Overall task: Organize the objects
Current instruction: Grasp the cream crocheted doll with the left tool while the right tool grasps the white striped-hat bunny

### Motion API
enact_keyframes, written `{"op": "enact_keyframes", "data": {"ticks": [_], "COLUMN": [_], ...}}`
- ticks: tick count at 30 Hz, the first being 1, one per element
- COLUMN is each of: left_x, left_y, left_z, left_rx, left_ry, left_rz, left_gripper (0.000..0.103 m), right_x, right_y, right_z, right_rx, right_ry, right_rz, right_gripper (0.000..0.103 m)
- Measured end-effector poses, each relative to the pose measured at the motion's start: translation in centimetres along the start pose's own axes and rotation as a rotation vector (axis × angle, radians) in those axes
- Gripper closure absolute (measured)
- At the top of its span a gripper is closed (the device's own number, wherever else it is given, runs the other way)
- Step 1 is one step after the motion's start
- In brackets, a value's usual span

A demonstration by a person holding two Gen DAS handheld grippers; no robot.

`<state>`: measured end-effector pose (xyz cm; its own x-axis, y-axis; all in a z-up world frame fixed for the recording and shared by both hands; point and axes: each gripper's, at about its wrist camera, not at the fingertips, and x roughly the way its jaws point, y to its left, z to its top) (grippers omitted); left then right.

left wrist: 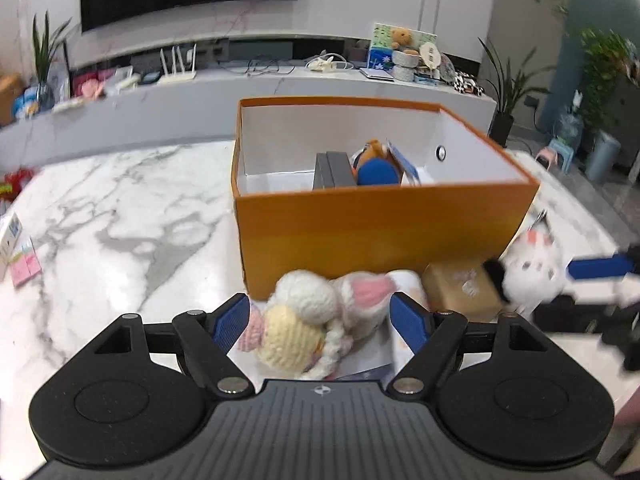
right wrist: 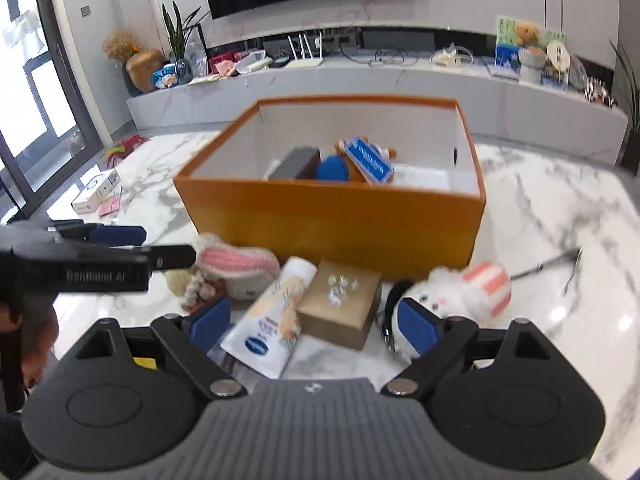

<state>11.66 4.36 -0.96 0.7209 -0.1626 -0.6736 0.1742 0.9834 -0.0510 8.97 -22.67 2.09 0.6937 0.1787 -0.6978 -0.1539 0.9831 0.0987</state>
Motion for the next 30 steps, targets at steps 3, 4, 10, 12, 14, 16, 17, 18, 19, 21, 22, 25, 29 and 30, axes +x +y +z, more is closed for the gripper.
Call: {"op": "enact_keyframes", "data": {"ticks": [3,4,10,12,14,16,17,18,19,21,22,25,29,30], "left_x": [0.8,1.1,3.0,3.6,4.2,4.5,4.6,4.6,4.7,4.7,4.8,5.0,5.4,5.5], "left_y": [-0.2,0.0,0.6,0.6,0.6,0.7,0.9,1.1,1.3,1.7,1.9,2.7,3.5,3.6], "left_z": [-1.0,-1.3,-1.7,-2.0,-2.0,-2.1,-2.1,-2.1,-2.2,-2.3,-2.2,-2.1,-2.1,-2.1], "left_rx": [0.082,0.093,0.106,0.090,0.092,0.076,0.062,0.052,0.046,0.026,0.012,-0.018,-0.070,-0.078], "left_ry": [-0.043,-0.050,-0.024,-0.019,-0.015,-0.013,-0.011,-0.010,-0.011,-0.003,0.006,0.026,0.036,0.035], "left_rz": [0.021,0.009,-0.017,-0.014,-0.015,-0.029,-0.040,-0.048,-0.053,-0.073,-0.084,-0.122,-0.165,-0.171], "left_gripper": [0.012,0.012,0.011,0.010,0.009,0.008,0.008,0.007,0.006,0.006,0.006,0.006,0.005,0.005], "right_x": [0.2,0.3,1.9,2.5,3.1,4.1,4.5,5.0,5.3,5.8,6.0,6.6,7.5,7.6], "right_y": [-1.4,-1.9,-5.0,-5.4,-5.5,-5.4,-5.4,-5.4,-5.5,-5.9,-6.0,-6.8,-8.2,-8.5], "right_z": [-0.3,-0.5,-1.1,-1.3,-1.3,-1.1,-1.0,-0.9,-0.9,-0.8,-0.8,-1.0,-1.0,-1.1], "right_rx": [0.014,0.027,0.109,0.118,0.120,0.103,0.097,0.098,0.108,0.147,0.165,0.208,0.310,0.331], "right_ry": [0.005,0.004,0.039,0.037,0.032,0.035,0.034,0.037,0.039,0.038,0.042,0.050,0.057,0.059], "right_rz": [0.004,0.004,-0.044,-0.051,-0.071,-0.106,-0.125,-0.144,-0.160,-0.193,-0.208,-0.226,-0.213,-0.213], "right_gripper": [0.012,0.012,0.011,0.011,0.011,0.011,0.011,0.011,0.009,0.009,0.008,0.008,0.008,0.008]}}
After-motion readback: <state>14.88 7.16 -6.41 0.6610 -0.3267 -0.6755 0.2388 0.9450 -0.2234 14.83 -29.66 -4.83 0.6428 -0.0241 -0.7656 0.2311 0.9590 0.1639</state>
